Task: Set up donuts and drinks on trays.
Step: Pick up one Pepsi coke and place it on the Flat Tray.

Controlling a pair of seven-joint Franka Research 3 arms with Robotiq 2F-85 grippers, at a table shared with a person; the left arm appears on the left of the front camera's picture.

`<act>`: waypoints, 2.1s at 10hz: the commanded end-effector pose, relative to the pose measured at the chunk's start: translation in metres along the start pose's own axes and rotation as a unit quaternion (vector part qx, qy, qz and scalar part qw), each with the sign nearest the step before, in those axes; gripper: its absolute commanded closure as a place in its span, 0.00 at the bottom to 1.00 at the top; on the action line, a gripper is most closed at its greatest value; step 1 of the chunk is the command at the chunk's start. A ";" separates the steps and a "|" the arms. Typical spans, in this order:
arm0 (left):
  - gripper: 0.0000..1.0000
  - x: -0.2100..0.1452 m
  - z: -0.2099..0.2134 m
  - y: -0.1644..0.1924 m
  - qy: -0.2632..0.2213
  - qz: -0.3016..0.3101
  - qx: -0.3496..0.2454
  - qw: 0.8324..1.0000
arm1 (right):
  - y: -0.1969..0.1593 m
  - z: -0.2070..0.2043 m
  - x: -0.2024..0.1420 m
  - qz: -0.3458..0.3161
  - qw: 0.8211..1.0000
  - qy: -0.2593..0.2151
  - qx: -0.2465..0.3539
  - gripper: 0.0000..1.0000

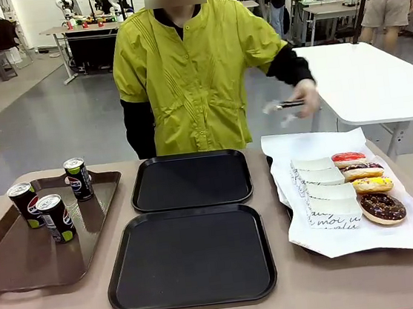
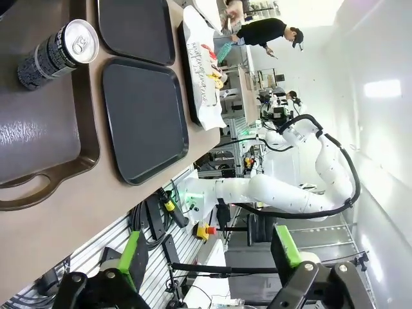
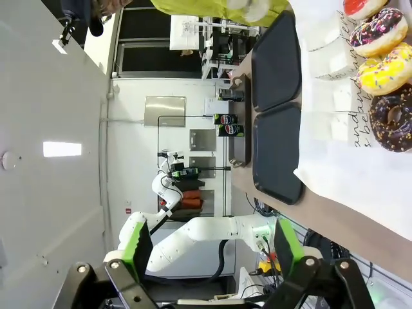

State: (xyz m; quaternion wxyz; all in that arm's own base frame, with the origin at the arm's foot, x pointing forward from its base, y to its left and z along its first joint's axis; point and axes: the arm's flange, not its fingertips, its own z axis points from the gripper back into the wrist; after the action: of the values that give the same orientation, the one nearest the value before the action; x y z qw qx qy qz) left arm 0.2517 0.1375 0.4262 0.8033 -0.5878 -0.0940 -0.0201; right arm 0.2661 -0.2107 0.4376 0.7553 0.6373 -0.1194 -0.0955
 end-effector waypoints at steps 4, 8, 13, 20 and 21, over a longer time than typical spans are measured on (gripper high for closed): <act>0.00 0.001 0.000 0.000 -0.011 -0.008 -0.004 1.000 | -0.001 -0.002 0.001 0.003 1.000 -0.004 0.008 0.00; 0.00 0.001 0.000 0.000 -0.011 -0.008 -0.004 1.000 | -0.001 -0.002 0.001 0.003 1.000 -0.004 0.008 0.00; 0.00 0.029 -0.034 -0.057 0.007 -0.078 0.111 0.991 | -0.001 -0.002 0.001 0.003 1.000 -0.004 0.008 0.00; 0.00 0.083 -0.136 -0.158 0.048 -0.092 0.496 0.862 | -0.001 -0.002 0.001 0.003 1.000 -0.004 0.008 0.00; 0.00 0.092 -0.139 -0.158 0.044 -0.085 0.523 0.847 | -0.001 -0.002 0.001 0.003 1.000 -0.004 0.008 0.00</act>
State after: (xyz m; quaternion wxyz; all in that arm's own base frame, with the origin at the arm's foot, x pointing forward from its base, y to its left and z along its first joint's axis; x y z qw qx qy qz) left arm 0.3245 -0.0414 0.5489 0.9836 -0.0904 -0.1335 -0.0812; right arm 0.2669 -0.2096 0.4372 0.7555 0.6373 -0.1181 -0.0952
